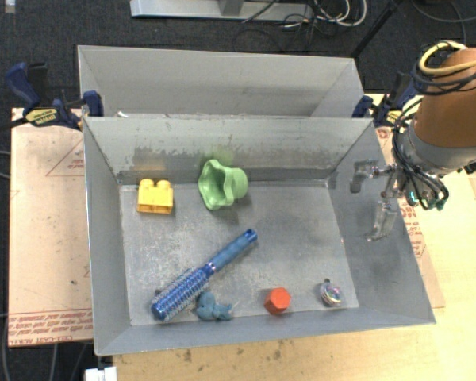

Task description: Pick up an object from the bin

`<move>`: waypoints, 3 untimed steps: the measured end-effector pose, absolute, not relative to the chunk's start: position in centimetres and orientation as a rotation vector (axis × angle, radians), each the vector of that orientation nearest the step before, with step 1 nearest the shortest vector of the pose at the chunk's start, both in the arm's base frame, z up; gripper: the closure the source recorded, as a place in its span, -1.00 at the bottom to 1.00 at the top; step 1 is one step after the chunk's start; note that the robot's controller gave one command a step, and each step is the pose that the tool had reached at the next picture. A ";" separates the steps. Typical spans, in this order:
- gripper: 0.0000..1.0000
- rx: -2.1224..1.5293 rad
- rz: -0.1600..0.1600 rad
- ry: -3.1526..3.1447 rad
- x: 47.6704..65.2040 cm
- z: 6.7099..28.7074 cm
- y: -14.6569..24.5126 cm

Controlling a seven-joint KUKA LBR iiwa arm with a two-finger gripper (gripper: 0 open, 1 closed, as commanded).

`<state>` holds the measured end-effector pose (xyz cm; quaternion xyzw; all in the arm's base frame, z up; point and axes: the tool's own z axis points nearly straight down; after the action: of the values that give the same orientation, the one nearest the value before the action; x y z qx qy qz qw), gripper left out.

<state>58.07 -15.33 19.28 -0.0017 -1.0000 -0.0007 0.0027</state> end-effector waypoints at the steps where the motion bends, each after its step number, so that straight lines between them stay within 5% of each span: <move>1: -1.00 0.614 -0.005 -3.078 52.2 6.7 -14.3; 2: -1.00 0.537 -0.006 -3.098 48.4 10.2 -7.8; 3: -1.00 0.779 0.000 -3.047 49.7 10.0 -9.8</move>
Offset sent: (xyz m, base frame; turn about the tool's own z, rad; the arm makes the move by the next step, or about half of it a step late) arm -0.0580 0.0091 -0.1228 -0.3991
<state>49.72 -9.79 9.97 0.2477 -0.9688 0.0001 -0.0015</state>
